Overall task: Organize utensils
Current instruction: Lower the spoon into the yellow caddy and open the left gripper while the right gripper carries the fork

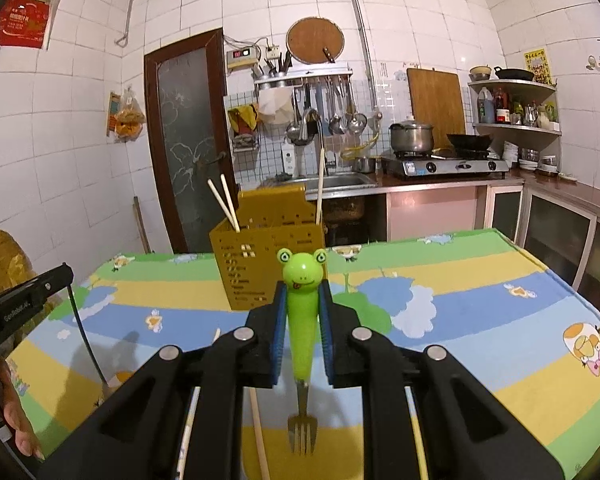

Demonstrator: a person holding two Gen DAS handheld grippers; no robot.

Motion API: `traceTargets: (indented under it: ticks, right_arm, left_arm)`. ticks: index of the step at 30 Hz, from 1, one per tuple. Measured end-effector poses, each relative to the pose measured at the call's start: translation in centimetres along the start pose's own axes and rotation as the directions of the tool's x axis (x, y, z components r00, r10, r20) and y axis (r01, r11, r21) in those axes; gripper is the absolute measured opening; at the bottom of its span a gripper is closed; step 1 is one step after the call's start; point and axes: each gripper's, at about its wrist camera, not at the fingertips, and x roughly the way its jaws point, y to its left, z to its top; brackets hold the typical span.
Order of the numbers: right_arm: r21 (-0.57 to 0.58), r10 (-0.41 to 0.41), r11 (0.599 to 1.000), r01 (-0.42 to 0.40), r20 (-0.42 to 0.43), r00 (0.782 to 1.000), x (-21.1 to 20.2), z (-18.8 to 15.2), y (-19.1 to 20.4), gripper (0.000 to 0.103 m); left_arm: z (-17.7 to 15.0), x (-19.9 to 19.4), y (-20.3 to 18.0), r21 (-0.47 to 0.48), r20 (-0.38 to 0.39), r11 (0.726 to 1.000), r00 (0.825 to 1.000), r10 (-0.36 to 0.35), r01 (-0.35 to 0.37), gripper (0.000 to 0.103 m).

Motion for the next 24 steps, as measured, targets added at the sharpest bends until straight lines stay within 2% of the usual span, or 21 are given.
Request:
traceTargets:
  ticks: [6, 12, 18, 24]
  right_arm:
    - [-0.004, 0.005, 1.000, -0.005, 0.039, 0.999, 0.9, 2.3, 0.1, 0.016]
    - [-0.022, 0.021, 1.000, -0.019, 0.103, 0.995, 2.0, 6.2, 0.4, 0.016]
    - [-0.028, 0.033, 0.999, -0.028, 0.180, 0.983, 4.2, 10.9, 0.5, 0.016]
    - [-0.026, 0.049, 0.999, -0.044, 0.244, 0.969, 7.4, 14.9, 0.6, 0.016]
  left_arm:
    - [3.1, 0.6, -1.7, 0.017, 0.061, 1.000, 0.998, -0.019, 0.018, 0.008]
    - [6.7, 1.6, -4.2, 0.039, 0.133, 0.998, 0.989, -0.058, 0.053, 0.008]
    - [10.3, 3.2, -6.9, 0.073, 0.214, 0.993, 0.972, -0.102, 0.088, 0.008]
    - [14.9, 5.7, -8.7, 0.083, 0.310, 0.991, 0.943, -0.122, 0.101, 0.008]
